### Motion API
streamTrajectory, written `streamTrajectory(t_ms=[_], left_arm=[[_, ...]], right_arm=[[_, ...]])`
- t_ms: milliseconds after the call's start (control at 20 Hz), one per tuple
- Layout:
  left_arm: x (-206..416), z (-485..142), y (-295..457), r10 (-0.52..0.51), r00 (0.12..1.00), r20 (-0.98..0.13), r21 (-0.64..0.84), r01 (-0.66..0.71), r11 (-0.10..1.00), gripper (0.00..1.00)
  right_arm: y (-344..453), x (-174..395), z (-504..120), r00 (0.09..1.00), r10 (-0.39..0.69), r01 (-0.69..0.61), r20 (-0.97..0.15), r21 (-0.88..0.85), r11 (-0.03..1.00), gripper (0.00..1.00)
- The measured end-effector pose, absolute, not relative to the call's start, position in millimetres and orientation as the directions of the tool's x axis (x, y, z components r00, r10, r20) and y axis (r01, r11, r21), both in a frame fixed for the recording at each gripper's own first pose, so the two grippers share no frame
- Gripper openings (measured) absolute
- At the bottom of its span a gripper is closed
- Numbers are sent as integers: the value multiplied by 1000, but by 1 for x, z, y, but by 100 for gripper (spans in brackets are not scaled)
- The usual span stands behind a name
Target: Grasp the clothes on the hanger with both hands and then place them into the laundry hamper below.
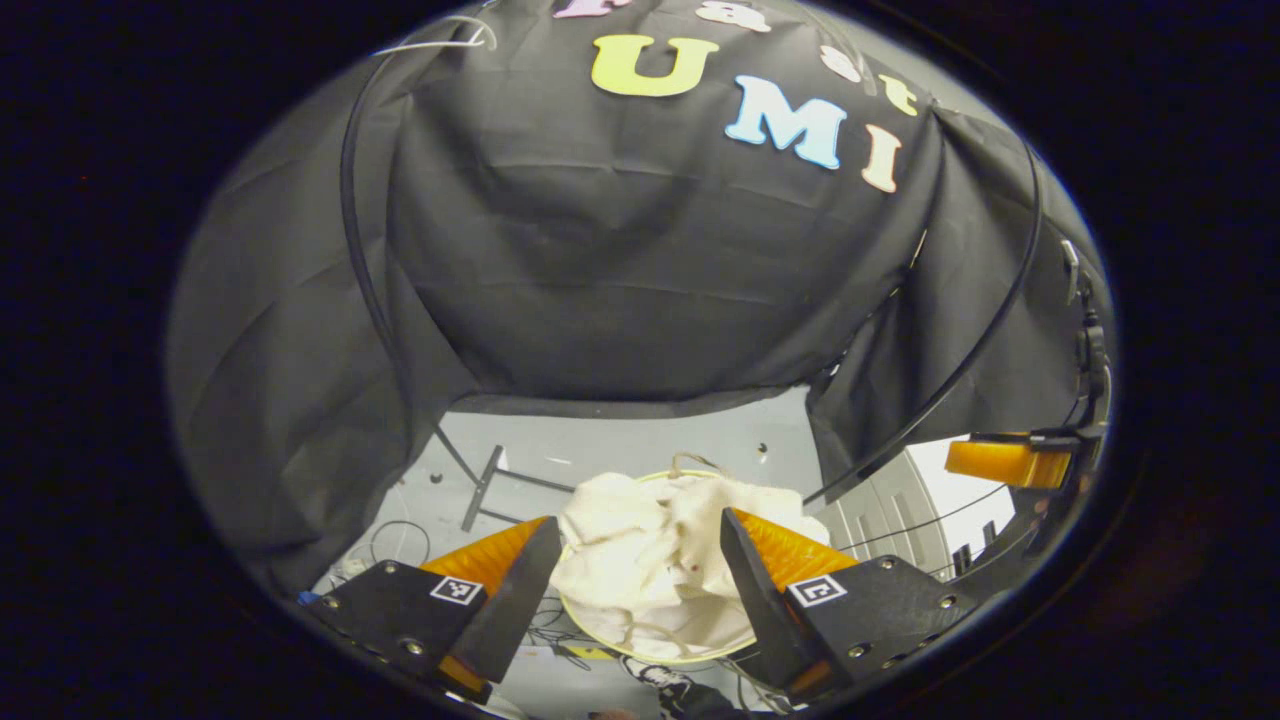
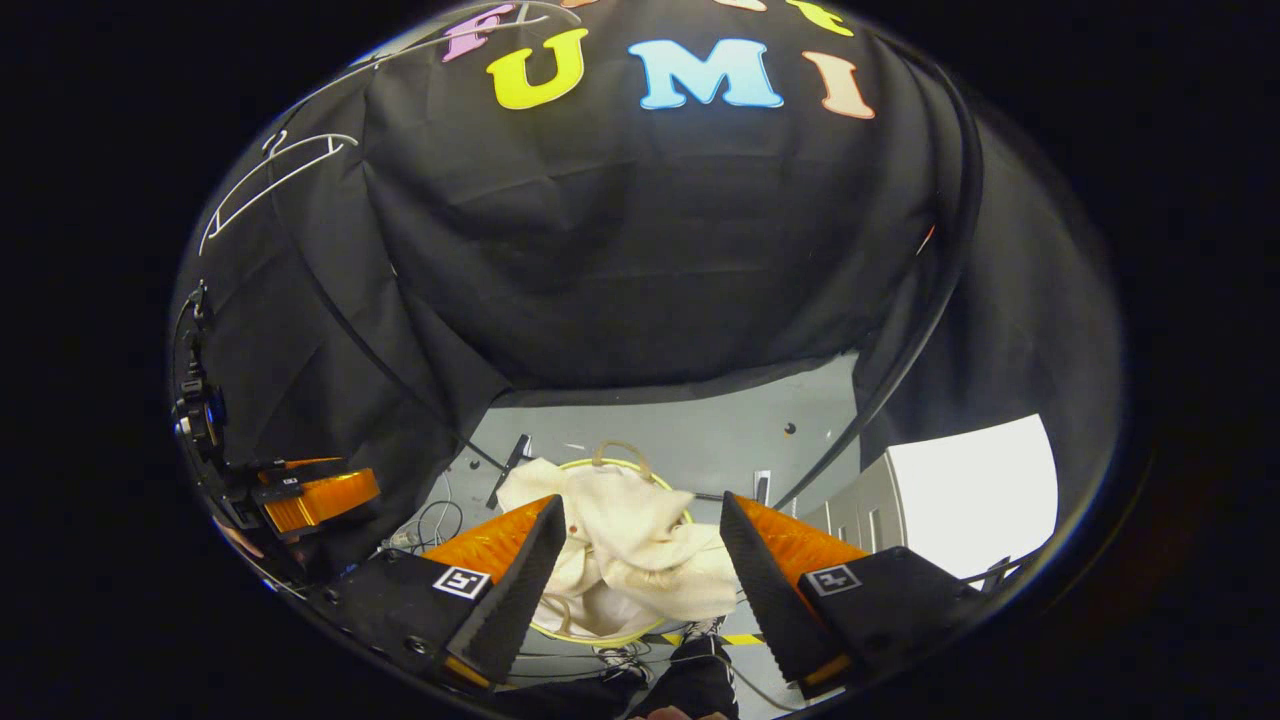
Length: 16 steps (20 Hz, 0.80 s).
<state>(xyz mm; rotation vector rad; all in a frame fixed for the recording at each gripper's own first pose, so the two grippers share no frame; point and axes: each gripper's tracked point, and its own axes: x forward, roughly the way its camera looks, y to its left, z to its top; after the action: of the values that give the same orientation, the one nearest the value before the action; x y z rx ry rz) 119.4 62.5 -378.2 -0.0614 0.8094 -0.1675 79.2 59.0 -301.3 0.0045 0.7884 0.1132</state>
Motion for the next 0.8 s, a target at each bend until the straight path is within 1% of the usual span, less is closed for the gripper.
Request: streamTrajectory(t_ms=[50, 100, 250, 350, 400, 450, 500, 550, 600, 650, 700, 750, 800], left_arm=[[117, -368, 63, -167, 689, -705, -110, 127, 986, 94], [113, -356, 65, -160, 702, -694, -103, 123, 987, 92], [104, -318, 68, -119, 745, -657, -62, 104, 993, 92], [98, -286, 68, -74, 782, -619, -51, 55, 997, 92], [95, -269, 62, -64, 799, -598, -62, 34, 998, 94], [92, -250, 55, -56, 818, -573, -68, 21, 997, 94], [88, -234, 47, -51, 839, -541, -63, 21, 998, 97], [86, -216, 40, -41, 860, -509, -44, 22, 999, 96], [84, -197, 32, -32, 879, -476, -22, 25, 999, 92], [82, -176, 23, -22, 897, -442, -9, 21, 1000, 94], [80, -156, 10, -16, 913, -409, -8, 14, 1000, 92], [81, -134, -1, -8, 927, -375, -20, 1, 1000, 91], [84, -113, -16, 0, 939, -345, -43, -15, 999, 91]], right_arm=[[55, 75, -295, 711, 97, -93, -696, 44, 995, 98], [50, 72, -286, 725, 88, -84, -683, 39, 996, 98], [27, 67, -254, 784, 45, -55, -620, 4, 998, 98], [9, 63, -230, 825, 21, -31, -564, -8, 999, 98], [-2, 60, -217, 844, 6, -15, -536, -13, 1000, 98], [-12, 59, -206, 863, -9, -2, -506, -20, 1000, 98], [-20, 58, -193, 881, -17, 4, -473, -29, 1000, 98], [-27, 57, -179, 901, -19, 3, -434, -39, 999, 98], [-36, 58, -163, 919, -21, -1, -395, -54, 999, 98], [-47, 56, -149, 934, -25, 0, -356, -69, 998, 98], [-56, 55, -130, 949, -28, 3, -313, -78, 997, 93], [-66, 55, -110, 965, -35, 12, -259, -87, 996, 98], [-80, 54, -89, 977, -61, 41, -206, -100, 994, 93]])
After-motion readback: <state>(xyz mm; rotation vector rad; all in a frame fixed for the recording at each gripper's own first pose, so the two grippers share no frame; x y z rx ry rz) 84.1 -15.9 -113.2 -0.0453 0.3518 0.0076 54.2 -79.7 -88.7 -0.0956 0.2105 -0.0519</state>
